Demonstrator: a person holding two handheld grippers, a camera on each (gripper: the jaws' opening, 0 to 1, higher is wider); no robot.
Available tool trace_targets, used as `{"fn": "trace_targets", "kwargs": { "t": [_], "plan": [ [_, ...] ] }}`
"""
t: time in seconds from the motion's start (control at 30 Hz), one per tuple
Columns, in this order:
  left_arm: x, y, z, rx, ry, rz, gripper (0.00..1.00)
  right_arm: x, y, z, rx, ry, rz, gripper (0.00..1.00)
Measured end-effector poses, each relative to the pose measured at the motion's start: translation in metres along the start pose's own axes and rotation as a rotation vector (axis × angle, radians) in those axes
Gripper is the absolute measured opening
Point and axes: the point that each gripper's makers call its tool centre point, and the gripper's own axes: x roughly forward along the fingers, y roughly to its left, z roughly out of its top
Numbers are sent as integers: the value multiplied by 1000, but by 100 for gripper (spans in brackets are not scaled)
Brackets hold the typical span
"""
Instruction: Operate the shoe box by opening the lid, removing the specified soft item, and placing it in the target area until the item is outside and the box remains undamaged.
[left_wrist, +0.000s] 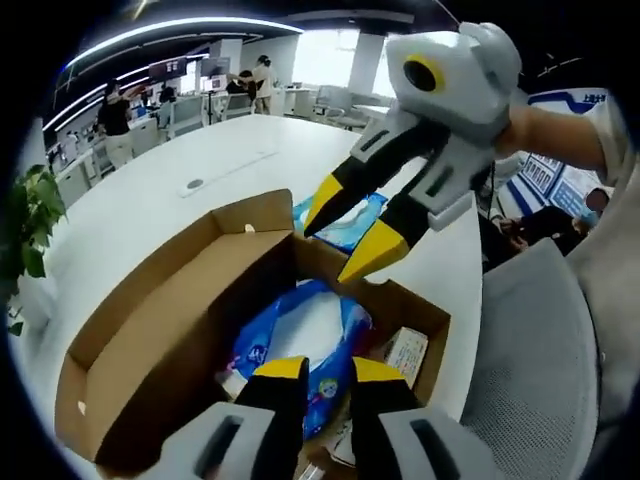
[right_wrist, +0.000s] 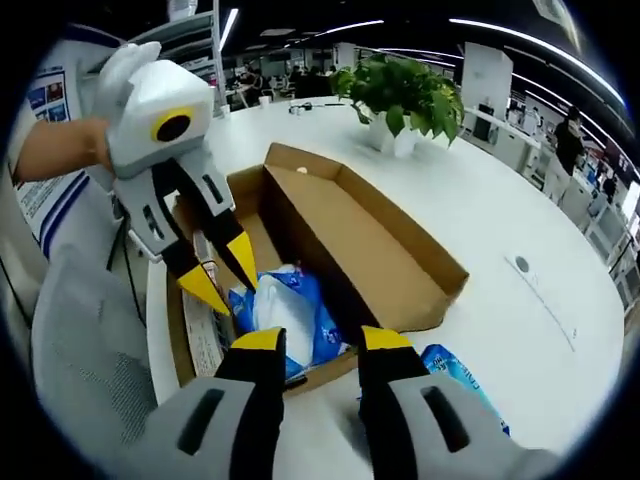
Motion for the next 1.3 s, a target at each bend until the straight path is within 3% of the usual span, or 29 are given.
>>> {"fn": "trace_targets", "kwargs": {
  "t": [0.2,0.43,0.7,0.8,1.3],
  "plan": [
    [9,-7,0,38,31,-47,13,12,4,-1,-47,32,17,21],
    [15,-4,-10,78,77,-46,9,27,6,-4,-70,63,29,16],
    [16,2,-14,39,88,-44,2,43,6,-6,-57,94,24,7],
    [15,1,-14,28,88,-47,1,45,4,-7,-56,100,12,0],
    [3,-4,-13,22,75,-35,0,35,13,2,-68,90,27,0]
  ]
}}
